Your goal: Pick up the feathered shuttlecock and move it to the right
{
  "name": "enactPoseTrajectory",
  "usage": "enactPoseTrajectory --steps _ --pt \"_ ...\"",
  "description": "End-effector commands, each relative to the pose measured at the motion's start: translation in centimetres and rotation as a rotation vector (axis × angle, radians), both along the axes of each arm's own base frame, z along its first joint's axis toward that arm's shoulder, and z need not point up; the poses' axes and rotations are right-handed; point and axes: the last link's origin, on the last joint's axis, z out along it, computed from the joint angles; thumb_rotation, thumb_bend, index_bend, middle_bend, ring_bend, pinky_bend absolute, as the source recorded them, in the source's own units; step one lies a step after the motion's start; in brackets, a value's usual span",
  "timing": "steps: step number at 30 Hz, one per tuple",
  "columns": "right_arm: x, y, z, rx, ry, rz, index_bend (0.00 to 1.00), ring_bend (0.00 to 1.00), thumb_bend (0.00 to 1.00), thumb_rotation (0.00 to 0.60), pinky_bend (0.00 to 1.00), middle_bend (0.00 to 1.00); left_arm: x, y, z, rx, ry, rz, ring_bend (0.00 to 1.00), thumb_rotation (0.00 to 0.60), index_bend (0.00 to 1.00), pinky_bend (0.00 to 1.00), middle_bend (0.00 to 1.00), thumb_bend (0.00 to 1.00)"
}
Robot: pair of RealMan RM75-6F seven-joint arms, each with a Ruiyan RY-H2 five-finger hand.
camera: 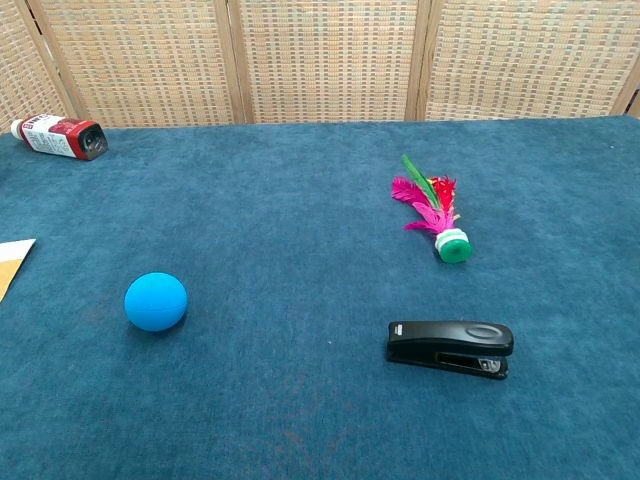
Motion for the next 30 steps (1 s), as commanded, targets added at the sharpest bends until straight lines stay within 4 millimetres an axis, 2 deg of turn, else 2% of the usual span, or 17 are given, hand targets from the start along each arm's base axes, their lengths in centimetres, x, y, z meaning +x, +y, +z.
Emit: enactPoseTrajectory --steps 1,5,9,17,24,30 --pt "0.2 -0.2 0.0 -0.014 -0.009 0.007 0.01 0.0 0.18 0.6 0.0 0.0 -0.1 0.0 0.1 0.003 -0.002 0.003 0.0 0.6 0.0 0.0 0.0 0.0" --pt "1.1 -1.1 -0.2 -0.041 -0.053 0.028 0.01 0.0 0.18 0.6 0.0 0.0 -0.2 0.2 0.1 0.004 -0.002 0.01 0.0 0.6 0.0 0.0 0.0 0.0" --pt "2.9 -3.2 -0.6 -0.039 -0.085 0.061 0.1 0.0 0.18 0.6 0.0 0.0 -0.3 0.3 0.1 0.005 -0.003 0.013 0.0 0.6 0.0 0.0 0.0 0.0" --pt "8.0 -9.6 -2.0 -0.028 -0.163 0.097 0.16 0.0 0.18 0.6 0.0 0.0 -0.6 0.6 0.2 0.004 -0.01 0.028 0.0 0.6 0.0 0.0 0.0 0.0" --pt "11.9 -15.0 -5.4 -0.001 -0.212 0.043 0.18 0.0 0.18 0.6 0.0 0.0 -1.1 1.0 0.4 0.012 -0.02 0.046 0.0 0.6 0.0 0.0 0.0 0.0" --pt "13.7 -18.3 -8.6 0.034 -0.213 -0.023 0.19 0.0 0.18 0.6 0.0 0.0 -1.6 1.3 0.4 0.01 -0.024 0.06 0.0 0.6 0.0 0.0 0.0 0.0"
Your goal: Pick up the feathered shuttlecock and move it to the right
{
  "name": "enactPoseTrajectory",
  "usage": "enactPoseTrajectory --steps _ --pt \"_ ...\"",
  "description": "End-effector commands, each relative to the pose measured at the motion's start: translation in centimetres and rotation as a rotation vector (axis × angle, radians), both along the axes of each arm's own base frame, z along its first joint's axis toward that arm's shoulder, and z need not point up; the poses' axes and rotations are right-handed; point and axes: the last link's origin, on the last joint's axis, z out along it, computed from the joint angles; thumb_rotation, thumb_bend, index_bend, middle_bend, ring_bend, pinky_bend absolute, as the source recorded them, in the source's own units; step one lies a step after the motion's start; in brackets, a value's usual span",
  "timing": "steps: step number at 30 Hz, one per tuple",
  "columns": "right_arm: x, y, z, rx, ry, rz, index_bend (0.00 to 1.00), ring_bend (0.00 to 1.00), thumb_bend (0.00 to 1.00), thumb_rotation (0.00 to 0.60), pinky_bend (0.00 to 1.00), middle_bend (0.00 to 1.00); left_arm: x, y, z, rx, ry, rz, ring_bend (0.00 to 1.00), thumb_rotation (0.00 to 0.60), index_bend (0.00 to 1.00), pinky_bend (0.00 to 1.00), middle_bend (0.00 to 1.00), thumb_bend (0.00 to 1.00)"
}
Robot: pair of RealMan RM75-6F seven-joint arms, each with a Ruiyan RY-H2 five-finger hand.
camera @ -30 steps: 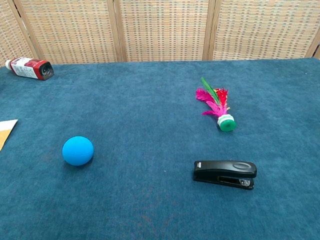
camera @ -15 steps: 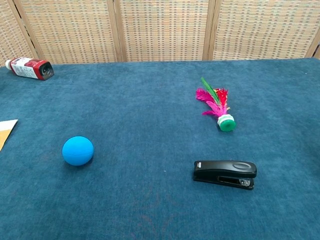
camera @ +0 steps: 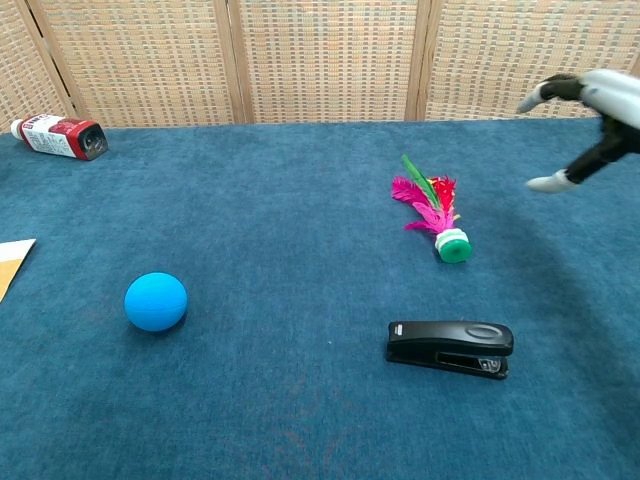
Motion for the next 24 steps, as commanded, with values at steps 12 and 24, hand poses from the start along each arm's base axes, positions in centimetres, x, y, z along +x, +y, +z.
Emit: enactPoseTrajectory --steps 12,24 --pt "4.4 -5.7 -6.6 0.065 -0.019 -0.09 0.22 0.0 0.18 0.6 0.0 0.0 -1.0 0.9 -0.2 -0.013 -0.008 0.037 0.0 0.6 0.0 0.0 0.0 0.0" --pt "6.9 -7.9 -9.8 0.074 -0.035 -0.13 0.23 0.0 0.18 0.6 0.0 0.0 -1.2 1.1 -0.3 -0.022 -0.022 0.04 0.0 0.6 0.0 0.0 0.0 0.0"
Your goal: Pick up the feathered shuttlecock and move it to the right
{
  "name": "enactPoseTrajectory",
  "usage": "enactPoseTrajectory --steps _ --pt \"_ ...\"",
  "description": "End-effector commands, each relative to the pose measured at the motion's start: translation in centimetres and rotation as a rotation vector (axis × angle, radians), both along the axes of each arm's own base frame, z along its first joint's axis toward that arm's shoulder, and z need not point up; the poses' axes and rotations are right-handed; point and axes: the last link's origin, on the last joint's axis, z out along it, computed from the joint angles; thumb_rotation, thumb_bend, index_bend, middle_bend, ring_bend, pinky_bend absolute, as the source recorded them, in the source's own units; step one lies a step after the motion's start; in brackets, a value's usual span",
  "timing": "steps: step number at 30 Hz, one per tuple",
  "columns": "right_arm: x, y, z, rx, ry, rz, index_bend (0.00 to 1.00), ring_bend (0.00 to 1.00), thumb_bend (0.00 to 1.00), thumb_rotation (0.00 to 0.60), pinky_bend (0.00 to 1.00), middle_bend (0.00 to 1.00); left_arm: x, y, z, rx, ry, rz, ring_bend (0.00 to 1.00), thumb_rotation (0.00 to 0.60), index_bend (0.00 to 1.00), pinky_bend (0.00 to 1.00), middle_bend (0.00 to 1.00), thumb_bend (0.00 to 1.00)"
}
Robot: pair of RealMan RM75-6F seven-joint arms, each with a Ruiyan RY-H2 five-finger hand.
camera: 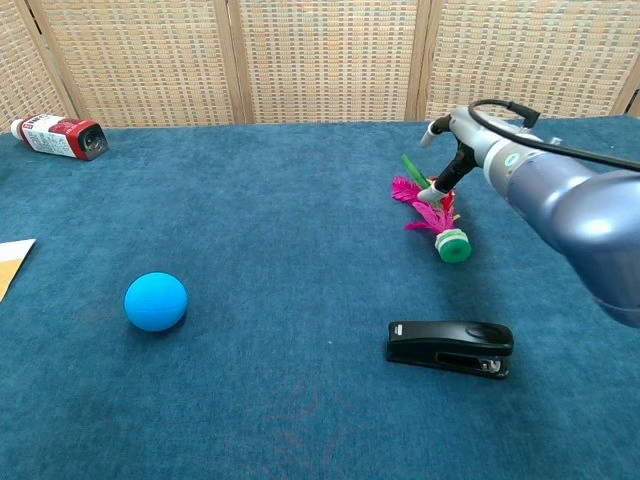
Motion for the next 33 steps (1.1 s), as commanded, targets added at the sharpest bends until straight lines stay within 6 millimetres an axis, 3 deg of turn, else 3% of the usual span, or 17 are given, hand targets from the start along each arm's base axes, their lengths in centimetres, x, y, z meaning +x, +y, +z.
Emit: enactPoseTrajectory --steps 1,13,24,33 --pt "0.9 -0.7 -1.1 0.011 -0.011 -0.01 0.23 0.0 0.18 0.6 0.0 0.0 -0.2 0.1 0.2 0.007 -0.002 0.006 0.0 0.6 0.0 0.0 0.0 0.0" --pt "1.4 -2.8 -3.4 0.01 -0.01 -0.051 0.27 0.0 0.18 0.6 0.0 0.0 -0.6 0.3 0.9 0.036 -0.007 0.019 0.0 0.6 0.0 0.0 0.0 0.0" --pt "0.8 -3.4 -3.8 -0.011 0.008 -0.056 0.39 0.0 0.18 0.6 0.0 0.0 -0.5 0.2 0.8 0.031 -0.009 0.012 0.0 0.6 0.0 0.0 0.0 0.0" --pt "0.6 -3.5 -4.1 -0.01 0.008 -0.059 0.42 0.0 0.18 0.6 0.0 0.01 -0.4 0.2 0.7 0.027 -0.01 0.012 0.0 0.6 0.0 0.0 0.0 0.0"
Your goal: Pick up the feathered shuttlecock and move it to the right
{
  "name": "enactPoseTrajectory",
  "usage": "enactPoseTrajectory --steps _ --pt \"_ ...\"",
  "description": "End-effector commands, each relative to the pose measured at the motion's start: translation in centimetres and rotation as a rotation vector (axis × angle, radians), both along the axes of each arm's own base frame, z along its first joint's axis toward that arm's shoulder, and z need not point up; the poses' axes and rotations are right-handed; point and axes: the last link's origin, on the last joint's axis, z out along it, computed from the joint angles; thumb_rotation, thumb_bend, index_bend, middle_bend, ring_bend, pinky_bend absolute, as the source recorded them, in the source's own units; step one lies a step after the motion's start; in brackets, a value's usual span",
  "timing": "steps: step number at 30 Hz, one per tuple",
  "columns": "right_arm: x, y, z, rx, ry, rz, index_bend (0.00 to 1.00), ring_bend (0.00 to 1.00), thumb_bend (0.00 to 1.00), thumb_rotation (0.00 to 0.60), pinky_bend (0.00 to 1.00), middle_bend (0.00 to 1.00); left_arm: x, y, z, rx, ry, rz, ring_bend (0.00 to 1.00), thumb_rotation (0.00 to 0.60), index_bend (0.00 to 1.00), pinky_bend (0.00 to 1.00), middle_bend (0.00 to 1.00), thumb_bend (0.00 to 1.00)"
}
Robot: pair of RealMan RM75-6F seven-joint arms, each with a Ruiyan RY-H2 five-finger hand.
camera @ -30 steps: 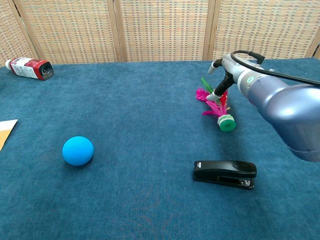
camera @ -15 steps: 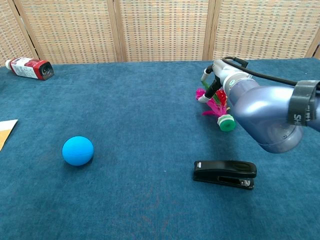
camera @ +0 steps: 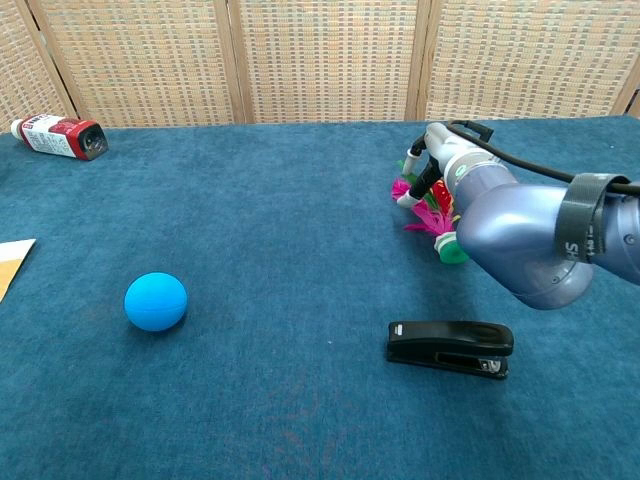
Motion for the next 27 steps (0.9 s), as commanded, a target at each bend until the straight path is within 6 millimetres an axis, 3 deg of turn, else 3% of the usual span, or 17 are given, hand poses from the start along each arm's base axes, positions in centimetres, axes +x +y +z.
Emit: enactPoseTrajectory --steps 1,14,27 --pt "0.05 -0.04 -0.06 0.001 0.003 0.002 0.42 0.0 0.18 0.6 0.0 0.02 0.0 0.0 -0.01 -0.001 -0.001 0.0 0.0 0.6 0.0 0.0 0.0 0.0" --pt "-0.13 -0.21 -0.08 -0.012 0.012 -0.004 0.48 0.0 0.33 0.6 0.0 0.08 -0.02 0.0 0.05 -0.003 -0.006 -0.001 0.0 0.6 0.0 0.0 0.0 0.0" --pt "-0.93 0.06 -0.29 -0.005 0.019 -0.021 0.5 0.0 0.34 0.6 0.0 0.09 0.05 -0.06 0.14 -0.001 -0.007 -0.004 0.0 0.6 0.0 0.0 0.0 0.0"
